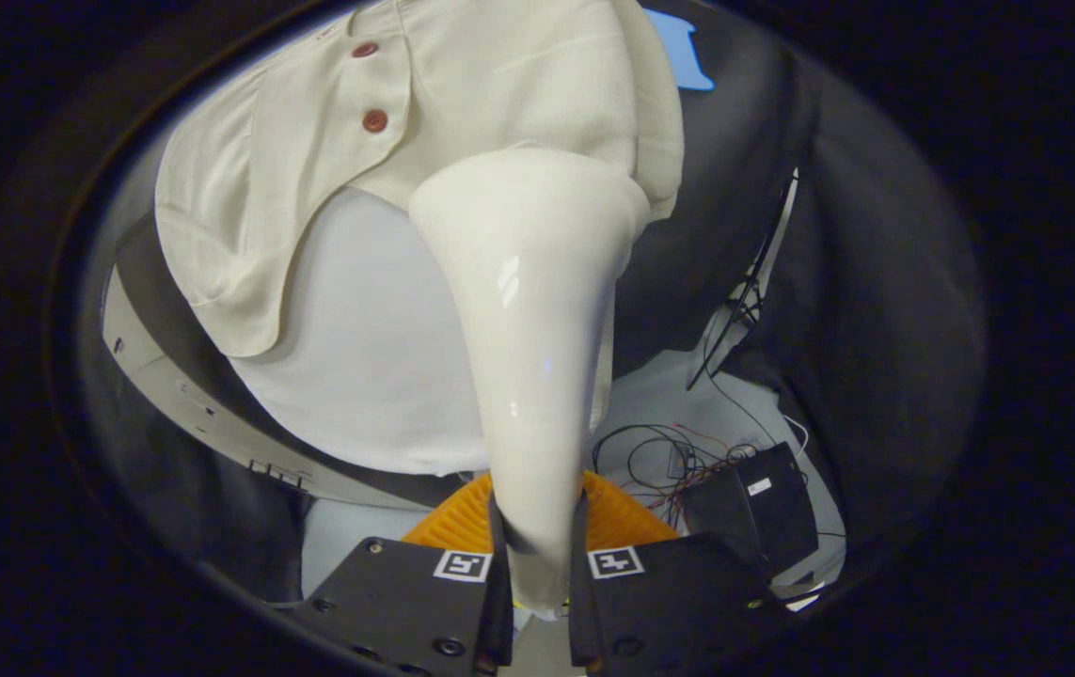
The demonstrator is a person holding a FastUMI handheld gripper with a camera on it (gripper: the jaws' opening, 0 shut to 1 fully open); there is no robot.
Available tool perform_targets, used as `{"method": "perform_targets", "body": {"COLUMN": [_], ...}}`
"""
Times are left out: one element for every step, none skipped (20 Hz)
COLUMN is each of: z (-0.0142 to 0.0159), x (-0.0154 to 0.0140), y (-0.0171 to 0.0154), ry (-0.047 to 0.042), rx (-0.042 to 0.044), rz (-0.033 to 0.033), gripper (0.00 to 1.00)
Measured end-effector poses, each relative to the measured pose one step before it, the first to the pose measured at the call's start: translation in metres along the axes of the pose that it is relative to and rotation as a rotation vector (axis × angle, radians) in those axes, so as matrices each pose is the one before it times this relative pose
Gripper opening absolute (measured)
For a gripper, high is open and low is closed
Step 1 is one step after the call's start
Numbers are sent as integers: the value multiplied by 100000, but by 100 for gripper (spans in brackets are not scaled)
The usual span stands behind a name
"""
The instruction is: Iron the clothes twice with a garment steamer, once on the left side and once on the right side.
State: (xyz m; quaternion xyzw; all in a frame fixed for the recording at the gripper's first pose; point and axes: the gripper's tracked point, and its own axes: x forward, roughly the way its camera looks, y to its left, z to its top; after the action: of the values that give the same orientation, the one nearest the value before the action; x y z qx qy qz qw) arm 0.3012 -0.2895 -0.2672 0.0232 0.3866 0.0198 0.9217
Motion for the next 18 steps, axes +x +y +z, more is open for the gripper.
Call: {"method": "perform_targets", "body": {"z": [-423,-550,-596,-619,-537,-608,-545,-368,-431,-306,-146,-199,-255,-226,-45,-125,-4,119], "x": [166,123,215,133,-51,-251,-296,-444,-679,-709,-649,-1133,-1056,-1061,-1187,-1129,-1406,-1211], "y": [71,112,126,165,122,107,86,293,324,397,364,592,618,641,821,855,995,1123], "ry": [174,800,613,793,424,357,388,-198,184,-488,-725,-897,-181,-604,-977,-1090,-1524,-1486], "rx": [279,219,528,376,264,386,411,743,703,645,307,89,-210,39,-200,-275,411,571], "rz": [-52,-209,-381,-367,-383,-749,-755,-588,-201,-41,73,-137,44,228,378,585,698,835], "gripper": [24,24,24,24,24,24,24,24,24,24,24,24,24,24,24,24,24,24]}}
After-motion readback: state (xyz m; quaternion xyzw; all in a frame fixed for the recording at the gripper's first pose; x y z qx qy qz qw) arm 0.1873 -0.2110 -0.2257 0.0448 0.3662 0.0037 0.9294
